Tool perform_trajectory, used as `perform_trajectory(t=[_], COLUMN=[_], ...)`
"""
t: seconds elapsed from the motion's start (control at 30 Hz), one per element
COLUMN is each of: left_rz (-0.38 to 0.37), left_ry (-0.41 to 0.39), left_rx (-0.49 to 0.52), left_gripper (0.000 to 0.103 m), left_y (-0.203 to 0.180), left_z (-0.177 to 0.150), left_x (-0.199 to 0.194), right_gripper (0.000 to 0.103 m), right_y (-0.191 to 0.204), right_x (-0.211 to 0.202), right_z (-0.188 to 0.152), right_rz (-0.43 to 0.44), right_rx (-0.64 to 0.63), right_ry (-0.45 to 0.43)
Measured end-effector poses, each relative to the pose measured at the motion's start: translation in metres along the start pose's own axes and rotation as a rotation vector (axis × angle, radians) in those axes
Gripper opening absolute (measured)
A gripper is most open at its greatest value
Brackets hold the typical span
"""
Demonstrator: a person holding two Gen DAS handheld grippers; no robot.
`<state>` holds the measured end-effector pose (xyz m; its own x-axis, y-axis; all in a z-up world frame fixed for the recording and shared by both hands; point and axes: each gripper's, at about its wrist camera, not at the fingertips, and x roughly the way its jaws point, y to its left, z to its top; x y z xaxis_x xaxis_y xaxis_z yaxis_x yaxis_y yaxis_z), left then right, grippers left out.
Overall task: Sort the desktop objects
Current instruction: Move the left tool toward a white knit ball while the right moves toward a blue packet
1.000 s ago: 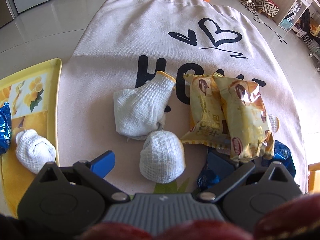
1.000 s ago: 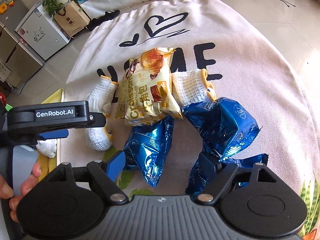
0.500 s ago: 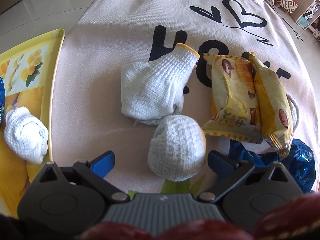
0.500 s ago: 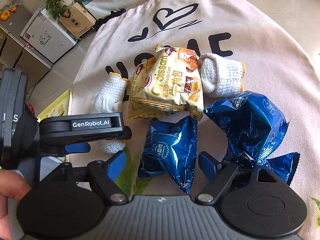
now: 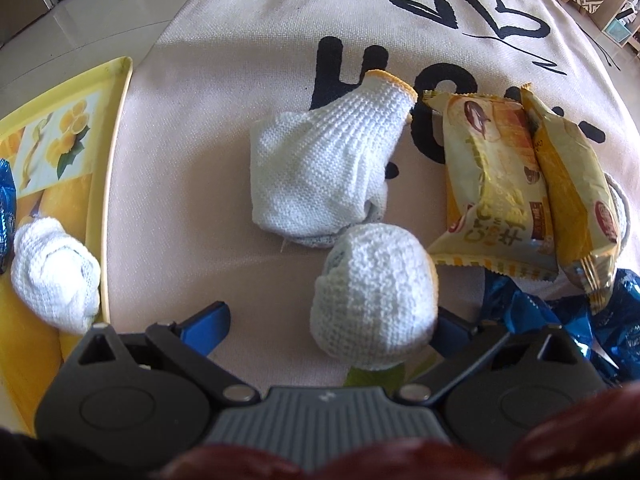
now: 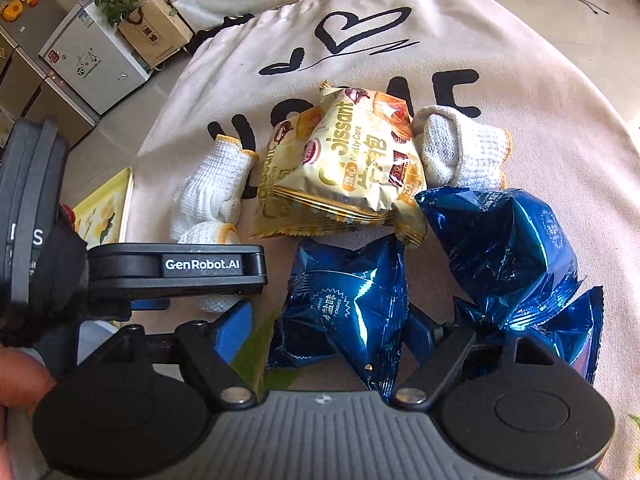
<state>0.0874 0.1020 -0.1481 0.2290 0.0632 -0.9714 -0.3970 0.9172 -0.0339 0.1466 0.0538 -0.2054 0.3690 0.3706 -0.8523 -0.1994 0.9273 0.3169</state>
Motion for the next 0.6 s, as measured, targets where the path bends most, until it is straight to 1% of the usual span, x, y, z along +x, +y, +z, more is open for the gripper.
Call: perform_trajectory(t=[0.03, 0.07, 0.13, 0.3, 0.37, 0.5, 0.6], left_rz=[0.003, 0.002, -0.004, -0.044, -0.053, -0.048, -0.045], left_ry=[-0.005, -0.011, -0.027, -0.050, -0.052, -0.052, -0.041], left_rx=[0.001, 0.001, 0.004, 0.012, 0.018, 0.047, 0.060], left_gripper=[0.102, 0.102, 0.098, 0.081, 0.077, 0.076, 0.076], left_y=[0.000, 0.001, 0.001, 0.005, 0.008, 0.016, 0.027], left_z=[-0.001, -0.002, -0.005, -0.011, -0.014, -0.027, -0.035], left_x=[0.000, -0.001, -0.002, -0.011, -0.014, -0.018, -0.018], right_gripper=[0.075, 0.070, 0.066, 0.065, 0.065, 0.065, 0.065], right_y=[0.000, 0.000, -0.002, -0.004, -0.003, 0.000, -0.001], right_x=[0.000, 0.000, 0.000, -0.002, -0.004, -0.009, -0.008], right_z=[0.000, -0.001, -0.001, -0.001, -0.002, -0.005, -0.011], right_rz=[-0.007, -0.016, -0.012, 0.007, 0.022, 0.041, 0.052], right_rx=[-0.006, -0.011, -0.001, -0.003, -0.011, -0.051, -0.070], right_ry=[0.000, -0.001, -0.006, -0.001, 0.014, 0.041, 0.080])
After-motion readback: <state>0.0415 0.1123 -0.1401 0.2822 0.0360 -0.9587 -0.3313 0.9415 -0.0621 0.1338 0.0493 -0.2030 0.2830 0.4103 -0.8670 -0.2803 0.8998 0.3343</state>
